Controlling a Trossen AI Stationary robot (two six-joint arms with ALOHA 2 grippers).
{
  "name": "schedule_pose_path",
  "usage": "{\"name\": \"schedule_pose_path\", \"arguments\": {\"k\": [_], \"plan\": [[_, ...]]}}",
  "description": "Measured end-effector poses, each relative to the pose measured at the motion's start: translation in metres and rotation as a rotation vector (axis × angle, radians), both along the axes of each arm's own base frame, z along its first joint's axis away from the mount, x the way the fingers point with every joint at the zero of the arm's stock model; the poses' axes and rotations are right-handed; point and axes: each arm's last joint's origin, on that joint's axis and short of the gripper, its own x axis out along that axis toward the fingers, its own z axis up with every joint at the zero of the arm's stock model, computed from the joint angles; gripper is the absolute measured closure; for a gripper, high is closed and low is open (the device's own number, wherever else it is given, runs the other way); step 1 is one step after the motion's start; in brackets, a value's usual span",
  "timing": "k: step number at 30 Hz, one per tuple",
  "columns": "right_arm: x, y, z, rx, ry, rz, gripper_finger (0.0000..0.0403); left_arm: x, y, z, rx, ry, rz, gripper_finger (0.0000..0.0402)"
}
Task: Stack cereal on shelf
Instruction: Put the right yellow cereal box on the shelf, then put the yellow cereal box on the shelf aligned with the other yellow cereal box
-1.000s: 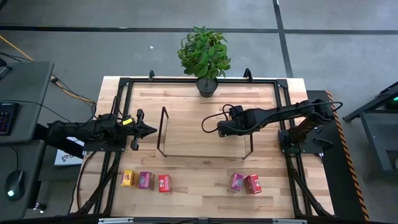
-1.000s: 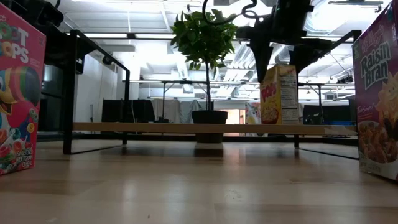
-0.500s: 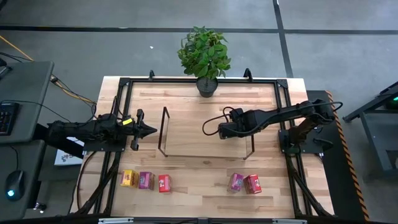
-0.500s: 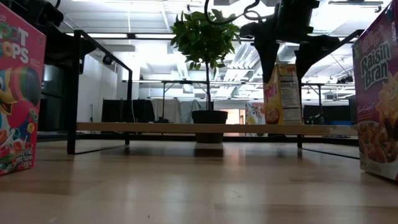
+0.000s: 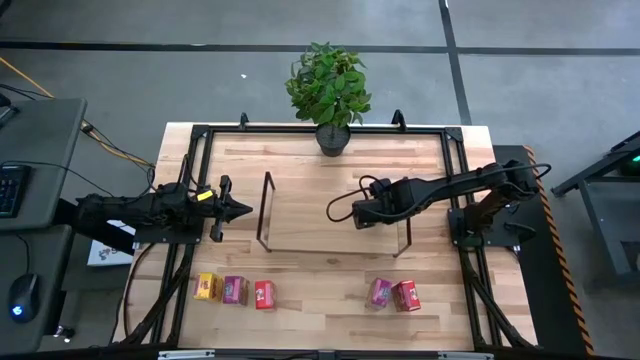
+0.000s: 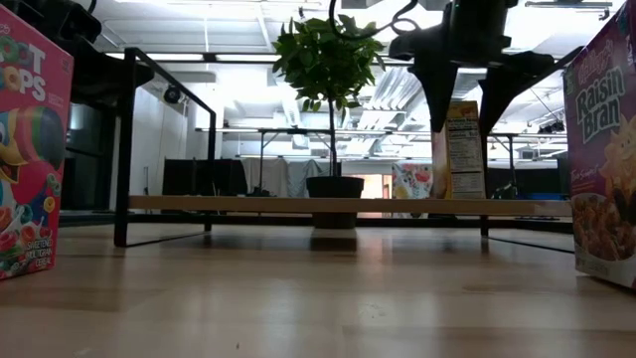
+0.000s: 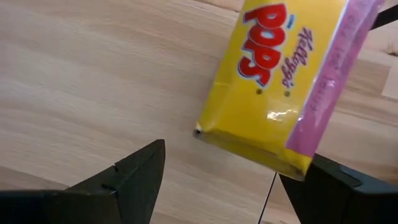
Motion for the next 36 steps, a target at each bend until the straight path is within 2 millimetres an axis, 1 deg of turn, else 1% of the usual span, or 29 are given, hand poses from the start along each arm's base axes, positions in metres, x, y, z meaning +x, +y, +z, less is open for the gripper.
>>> {"name": "schedule_pose_path", "arguments": {"k": [9, 20, 25, 32, 36], "plan": [[0.0, 0.002, 0.0, 0.048, 0.009, 0.008, 0.011, 0.0, 0.0, 0.0, 0.0, 0.0, 0.0, 0.0401], [0.001, 0.004, 0.0, 0.086, 0.007, 0.075, 0.011, 0.0, 0.0, 0.0, 0.0, 0.001, 0.0, 0.0401], [0.0, 0.009, 0.002, 0.108, -0.008, 0.102, 0.011, 0.0, 0.0, 0.0, 0.0, 0.001, 0.0, 0.0401], [-0.003, 0.019, 0.012, 0.122, -0.087, 0.145, 0.011, 0.0, 0.0, 0.0, 0.0, 0.0, 0.0, 0.0401], [-0.001, 0.026, 0.018, 0.135, -0.151, 0.246, 0.011, 0.0, 0.0, 0.0, 0.0, 0.0, 0.0, 0.0402]]}}
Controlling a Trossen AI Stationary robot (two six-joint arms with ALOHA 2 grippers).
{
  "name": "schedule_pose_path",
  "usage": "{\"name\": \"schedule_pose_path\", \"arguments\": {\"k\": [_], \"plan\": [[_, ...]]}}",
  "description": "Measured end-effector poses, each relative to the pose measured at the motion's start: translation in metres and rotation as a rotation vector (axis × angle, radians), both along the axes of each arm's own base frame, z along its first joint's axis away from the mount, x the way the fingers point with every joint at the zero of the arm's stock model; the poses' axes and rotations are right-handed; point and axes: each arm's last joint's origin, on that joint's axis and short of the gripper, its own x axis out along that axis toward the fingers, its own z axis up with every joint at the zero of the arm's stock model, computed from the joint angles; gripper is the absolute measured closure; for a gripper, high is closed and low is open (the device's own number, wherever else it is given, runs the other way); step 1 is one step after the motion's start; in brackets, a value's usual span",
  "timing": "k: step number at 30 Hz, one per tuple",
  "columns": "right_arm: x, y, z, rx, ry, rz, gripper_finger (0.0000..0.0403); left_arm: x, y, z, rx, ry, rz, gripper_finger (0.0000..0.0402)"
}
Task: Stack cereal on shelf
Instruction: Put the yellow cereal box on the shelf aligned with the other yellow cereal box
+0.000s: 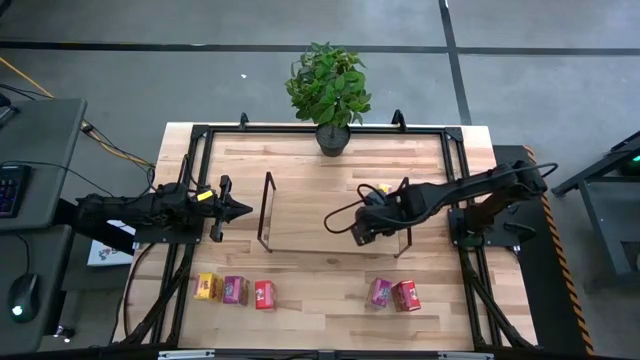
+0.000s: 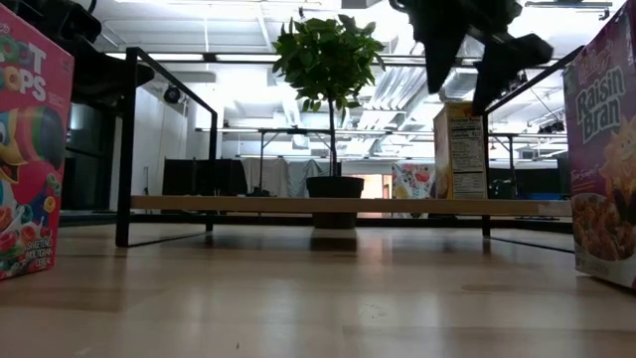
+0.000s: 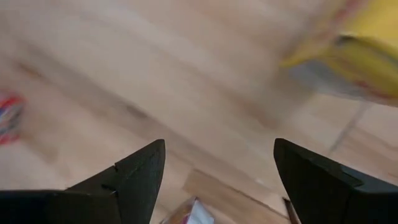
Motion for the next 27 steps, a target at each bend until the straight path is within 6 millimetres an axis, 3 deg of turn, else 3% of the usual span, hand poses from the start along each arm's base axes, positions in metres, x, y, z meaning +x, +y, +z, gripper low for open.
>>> {"name": "schedule_pose_path", "arguments": {"k": [5, 12, 20, 27], "plan": [[-0.001, 0.019, 0.011, -0.06, -0.123, 0.2, 0.011, 0.0, 0.0, 0.0, 0.0, 0.0, 0.0, 0.0401], [-0.012, 0.061, 0.022, -0.4, -0.278, 0.367, 0.011, 0.0, 0.0, 0.0, 0.0, 0.0, 0.0, 0.0402], [-0.036, 0.097, 0.029, -0.794, -0.401, 0.318, 0.011, 0.0, 0.0, 0.0, 0.0, 0.0, 0.0, 0.0402], [-0.045, 0.099, 0.032, -1.001, -0.42, 0.263, 0.011, 0.0, 0.0, 0.0, 0.0, 0.0, 0.0, 0.0401]]}}
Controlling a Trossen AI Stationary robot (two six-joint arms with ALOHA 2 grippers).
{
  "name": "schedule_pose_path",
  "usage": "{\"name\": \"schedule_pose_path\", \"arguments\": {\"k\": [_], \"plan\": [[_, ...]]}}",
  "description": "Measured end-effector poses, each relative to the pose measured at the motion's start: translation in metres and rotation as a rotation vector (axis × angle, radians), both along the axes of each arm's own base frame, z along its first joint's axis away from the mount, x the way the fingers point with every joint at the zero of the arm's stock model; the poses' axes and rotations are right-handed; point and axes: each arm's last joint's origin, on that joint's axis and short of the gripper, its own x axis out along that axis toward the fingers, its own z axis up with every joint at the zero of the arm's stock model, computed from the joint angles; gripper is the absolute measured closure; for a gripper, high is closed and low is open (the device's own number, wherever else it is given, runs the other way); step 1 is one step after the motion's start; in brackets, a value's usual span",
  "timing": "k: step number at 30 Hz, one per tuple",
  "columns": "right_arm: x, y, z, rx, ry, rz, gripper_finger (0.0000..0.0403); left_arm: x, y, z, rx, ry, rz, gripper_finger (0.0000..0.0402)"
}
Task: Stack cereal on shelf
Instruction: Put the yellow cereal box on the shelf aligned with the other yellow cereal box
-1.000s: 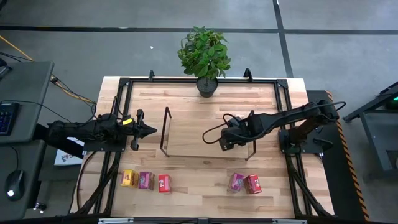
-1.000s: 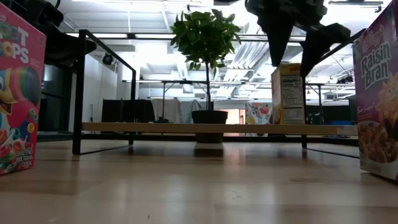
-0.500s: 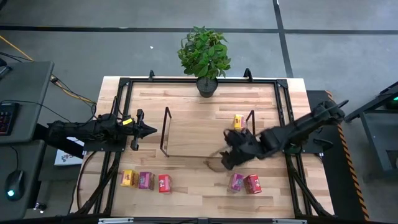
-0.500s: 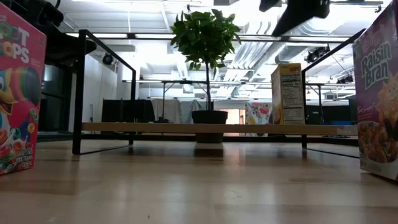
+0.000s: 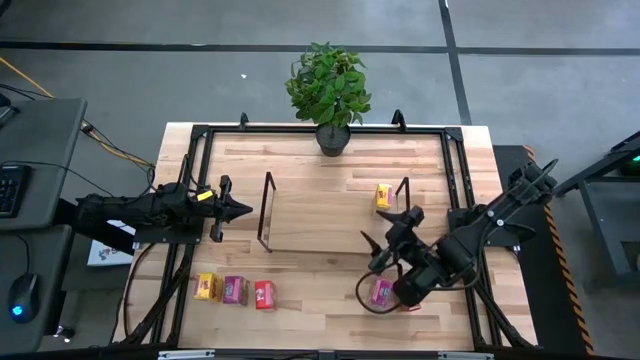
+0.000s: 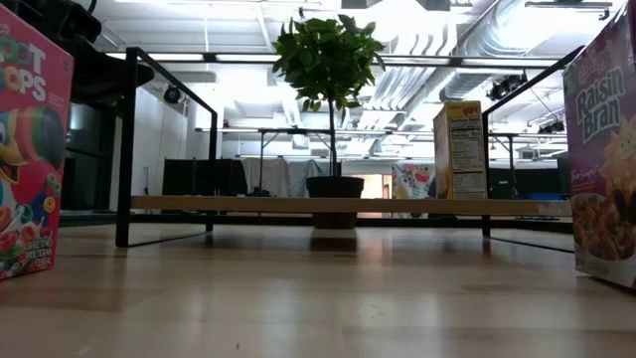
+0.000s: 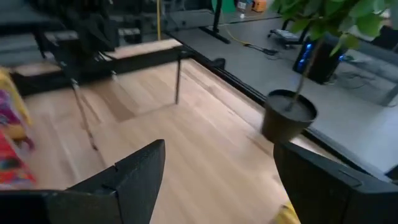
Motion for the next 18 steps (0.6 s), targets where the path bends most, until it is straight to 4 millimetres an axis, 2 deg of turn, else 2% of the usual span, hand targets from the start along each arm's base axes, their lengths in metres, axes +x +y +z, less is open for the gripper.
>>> {"name": "schedule_pose_path", "arguments": {"k": [4, 8, 10, 13, 18], "plan": [[-0.014, -0.004, -0.005, -0.058, 0.082, -0.017, 0.011, 0.0, 0.0, 0.0, 0.0, -0.001, 0.0, 0.0402], [-0.044, -0.01, -0.007, -0.081, 0.117, -0.084, 0.011, 0.0, 0.0, 0.001, -0.001, -0.009, -0.002, 0.0402], [-0.057, -0.007, -0.006, -0.071, 0.058, -0.095, 0.011, 0.0, 0.0, 0.001, 0.0, -0.008, -0.003, 0.0402], [-0.075, -0.005, -0.012, -0.11, -0.027, -0.005, 0.011, 0.0, 0.0, 0.001, 0.0, -0.008, -0.003, 0.0401], [-0.1, -0.036, -0.041, -0.054, -0.186, -0.044, 0.011, 0.0, 0.0, 0.002, -0.001, -0.024, -0.002, 0.0402]]}}
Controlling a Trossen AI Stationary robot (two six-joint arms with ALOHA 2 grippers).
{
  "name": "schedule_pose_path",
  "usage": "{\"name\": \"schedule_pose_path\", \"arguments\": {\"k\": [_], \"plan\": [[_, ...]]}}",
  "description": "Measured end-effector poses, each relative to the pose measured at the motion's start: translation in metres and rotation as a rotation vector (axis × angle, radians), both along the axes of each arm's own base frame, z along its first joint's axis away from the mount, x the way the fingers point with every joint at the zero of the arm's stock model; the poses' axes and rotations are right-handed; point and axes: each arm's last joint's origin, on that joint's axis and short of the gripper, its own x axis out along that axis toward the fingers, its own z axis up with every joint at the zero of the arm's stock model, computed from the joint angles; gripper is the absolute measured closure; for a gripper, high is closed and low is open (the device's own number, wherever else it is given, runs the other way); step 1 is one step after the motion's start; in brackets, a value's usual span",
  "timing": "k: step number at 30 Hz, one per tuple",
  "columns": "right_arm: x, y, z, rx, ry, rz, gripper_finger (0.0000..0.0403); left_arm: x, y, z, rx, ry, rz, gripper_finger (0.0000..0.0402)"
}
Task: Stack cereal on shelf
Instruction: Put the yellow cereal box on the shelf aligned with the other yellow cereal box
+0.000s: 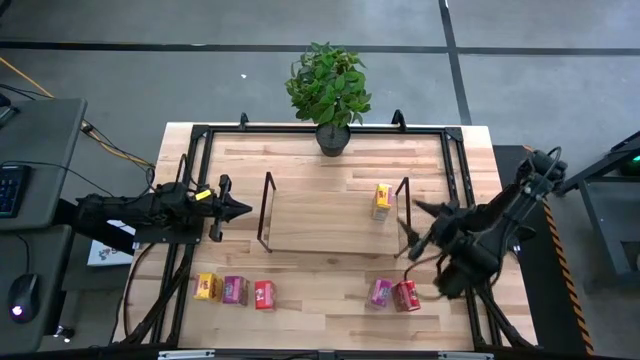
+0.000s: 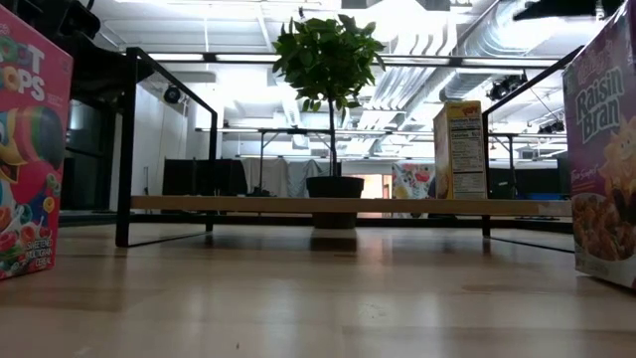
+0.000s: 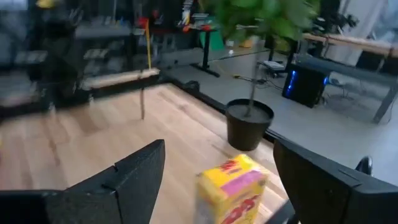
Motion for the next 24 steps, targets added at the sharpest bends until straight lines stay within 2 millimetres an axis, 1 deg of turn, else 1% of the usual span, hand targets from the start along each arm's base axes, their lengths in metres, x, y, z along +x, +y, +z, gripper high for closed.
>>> {"name": "schedule_pose_path", "arguments": {"k": [3, 4, 6, 9, 12, 15, 17, 19, 21, 24], "plan": [[-0.008, -0.021, -0.013, 0.069, -0.067, -0.057, 0.011, 0.0, 0.0, 0.001, -0.006, -0.01, -0.001, 0.0402], [-0.01, -0.026, -0.014, 0.087, -0.084, -0.07, 0.011, 0.0, 0.0, 0.002, -0.017, -0.015, -0.002, 0.0401], [-0.011, -0.034, -0.01, 0.111, -0.109, -0.09, 0.011, 0.0, 0.0, 0.001, -0.034, -0.012, -0.003, 0.0401], [-0.004, -0.036, -0.003, 0.149, -0.07, -0.078, 0.011, 0.0, 0.0, 0.002, -0.067, -0.015, -0.005, 0.0402], [0.015, -0.032, 0.009, 0.182, 0.021, 0.025, 0.011, 0.0, 0.0, 0.002, -0.078, -0.014, -0.005, 0.0402], [0.041, -0.03, 0.027, 0.169, 0.073, 0.247, 0.011, 0.0, 0.0, 0.002, -0.078, -0.013, -0.005, 0.0401], [0.056, -0.035, 0.04, 0.13, 0.053, 0.421, 0.011, 0.0, 0.0, 0.002, -0.078, -0.014, -0.005, 0.0402], [0.065, -0.043, 0.048, 0.065, 0.051, 0.555, 0.011, 0.0, 0.0, 0.002, -0.078, -0.013, -0.005, 0.0402], [0.068, -0.053, 0.049, 0.029, 0.067, 0.568, 0.011, 0.0, 0.0, 0.002, -0.078, -0.013, -0.005, 0.0402], [0.062, -0.069, 0.048, 0.024, 0.094, 0.469, 0.011, 0.0, 0.0, 0.002, -0.078, -0.014, -0.005, 0.0402]]}}
